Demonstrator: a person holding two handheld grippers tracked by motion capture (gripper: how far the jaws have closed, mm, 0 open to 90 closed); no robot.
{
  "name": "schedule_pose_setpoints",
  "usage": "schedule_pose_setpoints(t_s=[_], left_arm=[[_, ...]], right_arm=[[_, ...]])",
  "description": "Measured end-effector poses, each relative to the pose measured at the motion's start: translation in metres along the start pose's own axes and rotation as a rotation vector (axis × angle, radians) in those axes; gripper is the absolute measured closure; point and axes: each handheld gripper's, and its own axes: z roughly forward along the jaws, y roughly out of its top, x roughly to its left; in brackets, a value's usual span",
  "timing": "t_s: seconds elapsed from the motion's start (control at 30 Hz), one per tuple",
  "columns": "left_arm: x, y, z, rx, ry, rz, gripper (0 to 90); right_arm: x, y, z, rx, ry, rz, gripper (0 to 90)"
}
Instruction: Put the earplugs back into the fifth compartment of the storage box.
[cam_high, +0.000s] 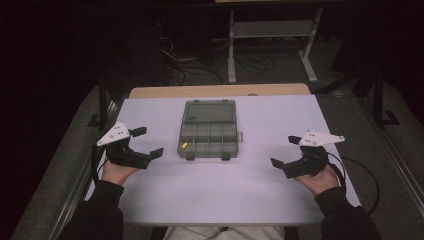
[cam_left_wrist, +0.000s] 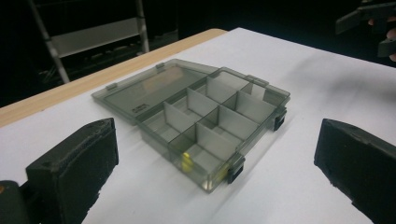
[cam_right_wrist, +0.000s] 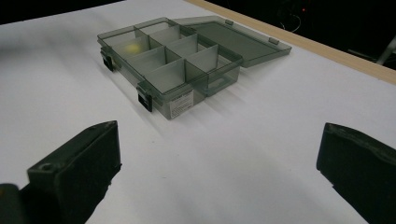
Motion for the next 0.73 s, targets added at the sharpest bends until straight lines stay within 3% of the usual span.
schedule_pose_setpoints(t_s=[0.13,0.27,0.37,0.53,0.73], left_arm=[[0.001,-0.006,-0.014,-0.039,0.028,-0.022,0.0],[0.003,-0.013,-0.029,-0.068,0.090,-0.030,0.0],[0.007,-0.021,-0.037,-0.083,0.118,-0.059,0.0],[0.011,-0.031,-0.046,-0.078,0.161,-0.066,0.0],[0.011,-0.033,-0.051,-0.088,0.179,-0.066,0.0]], right_arm=[[0.000,-0.001,-0.001,-0.005,-0.002,0.006,0.0],[0.001,-0.002,-0.002,-0.010,0.000,0.009,0.0],[0.002,-0.003,-0.005,-0.021,0.001,0.014,0.0],[0.003,-0.006,-0.009,-0.034,-0.001,0.034,0.0],[0.003,-0.013,-0.013,-0.046,0.000,0.056,0.0]])
